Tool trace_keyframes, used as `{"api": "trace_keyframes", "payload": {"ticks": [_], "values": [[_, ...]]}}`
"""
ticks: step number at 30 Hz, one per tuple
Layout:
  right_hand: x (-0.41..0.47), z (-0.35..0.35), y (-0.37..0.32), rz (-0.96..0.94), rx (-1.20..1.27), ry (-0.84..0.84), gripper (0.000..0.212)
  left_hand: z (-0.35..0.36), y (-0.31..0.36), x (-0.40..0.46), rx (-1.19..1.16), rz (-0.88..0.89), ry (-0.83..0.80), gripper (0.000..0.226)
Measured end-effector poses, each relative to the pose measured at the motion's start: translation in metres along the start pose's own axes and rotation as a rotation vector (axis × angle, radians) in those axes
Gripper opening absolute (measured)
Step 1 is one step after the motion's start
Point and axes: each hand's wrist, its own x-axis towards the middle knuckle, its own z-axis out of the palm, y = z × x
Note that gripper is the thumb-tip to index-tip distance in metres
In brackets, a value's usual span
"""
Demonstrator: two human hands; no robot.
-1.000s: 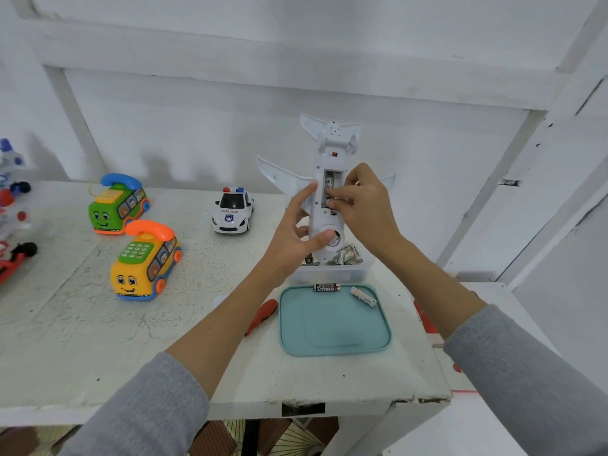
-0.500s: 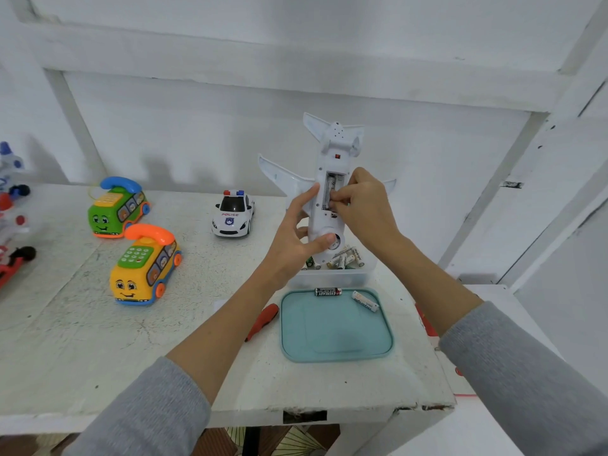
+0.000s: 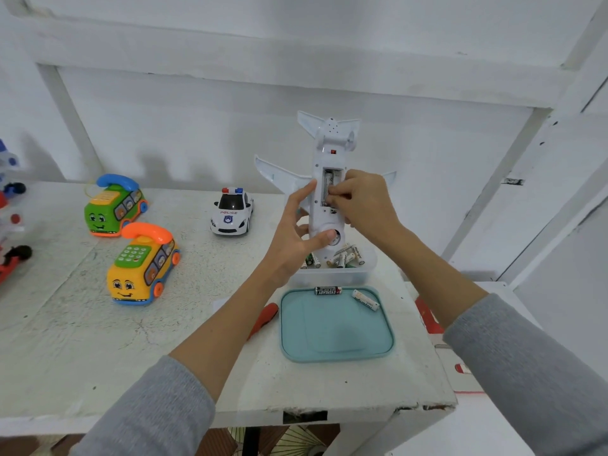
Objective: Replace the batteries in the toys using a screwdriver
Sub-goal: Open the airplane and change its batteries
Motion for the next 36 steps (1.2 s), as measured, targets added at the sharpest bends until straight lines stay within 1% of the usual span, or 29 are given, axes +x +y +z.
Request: {"api": "trace_keyframes", "payload": {"ticks": [3, 5, 7, 9, 12, 17, 23, 30, 33, 36], "values": [[-0.011, -0.016, 0.006, 0.034, 0.199, 0.029, 0.02, -0.003, -0.002, 0.005, -0.008, 0.009, 0.011, 0.079], [-0.025, -0.024, 0.014, 0.035, 0.218, 0.052, 0.017, -0.006, -0.004, 0.009, 0.007, 0.014, 0.028, 0.079], [-0.042, -0.027, 0.025, 0.074, 0.229, 0.011, 0.012, -0.008, -0.007, 0.011, 0.009, 0.001, 0.04, 0.08], [-0.059, -0.025, 0.036, 0.135, 0.237, -0.072, 0.011, -0.009, -0.008, 0.011, -0.002, -0.014, 0.04, 0.078], [-0.087, -0.018, 0.053, 0.212, 0.177, -0.209, 0.01, -0.008, -0.013, 0.009, 0.005, -0.019, 0.022, 0.076], [-0.12, 0.004, 0.074, 0.221, -0.044, -0.389, 0.017, -0.007, -0.022, 0.005, 0.007, -0.031, 0.004, 0.077], [-0.131, 0.019, 0.075, 0.242, -0.117, -0.476, 0.031, -0.005, -0.021, 0.003, 0.0, -0.028, 0.015, 0.078], [-0.13, 0.016, 0.071, 0.209, -0.21, -0.458, 0.023, -0.006, -0.021, 0.003, 0.013, -0.038, 0.02, 0.078], [-0.123, 0.007, 0.068, 0.192, -0.075, -0.387, 0.021, -0.008, -0.02, 0.004, 0.02, -0.034, 0.032, 0.075], [-0.111, -0.006, 0.062, 0.121, 0.071, -0.272, 0.018, -0.01, -0.018, 0.005, 0.023, -0.037, 0.04, 0.075]]}}
